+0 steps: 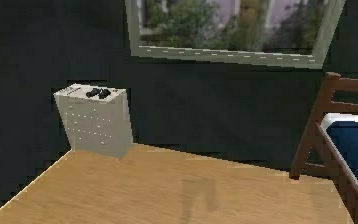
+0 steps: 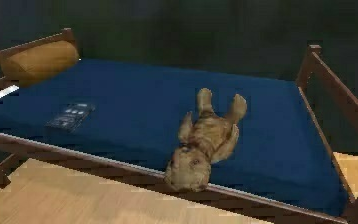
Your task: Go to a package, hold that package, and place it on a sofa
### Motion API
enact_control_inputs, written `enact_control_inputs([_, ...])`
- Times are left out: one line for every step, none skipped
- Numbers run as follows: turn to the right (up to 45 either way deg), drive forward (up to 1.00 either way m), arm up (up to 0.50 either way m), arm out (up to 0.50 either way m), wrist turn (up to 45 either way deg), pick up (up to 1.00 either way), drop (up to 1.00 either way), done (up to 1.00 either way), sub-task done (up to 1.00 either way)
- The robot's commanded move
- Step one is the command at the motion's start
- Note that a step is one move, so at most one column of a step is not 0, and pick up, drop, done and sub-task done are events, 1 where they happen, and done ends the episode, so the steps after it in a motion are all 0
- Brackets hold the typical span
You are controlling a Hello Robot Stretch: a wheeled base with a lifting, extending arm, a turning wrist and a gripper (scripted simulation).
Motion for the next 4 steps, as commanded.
enact_control_inputs([-24.0,0.00,0.00,0.00,0.0,0.00,0.00,0.00,0.00])
enact_control_inputs([45.0,0.00,0.00,0.00,0.0,0.00,0.00,0.00,0.00])
enact_control_inputs([9.0,0.00,0.00,0.00,0.0,0.00,0.00,0.00,0.00])
enact_control_inputs([0.0,0.70,0.00,0.00,0.0,0.00,0.00,0.00,0.00])
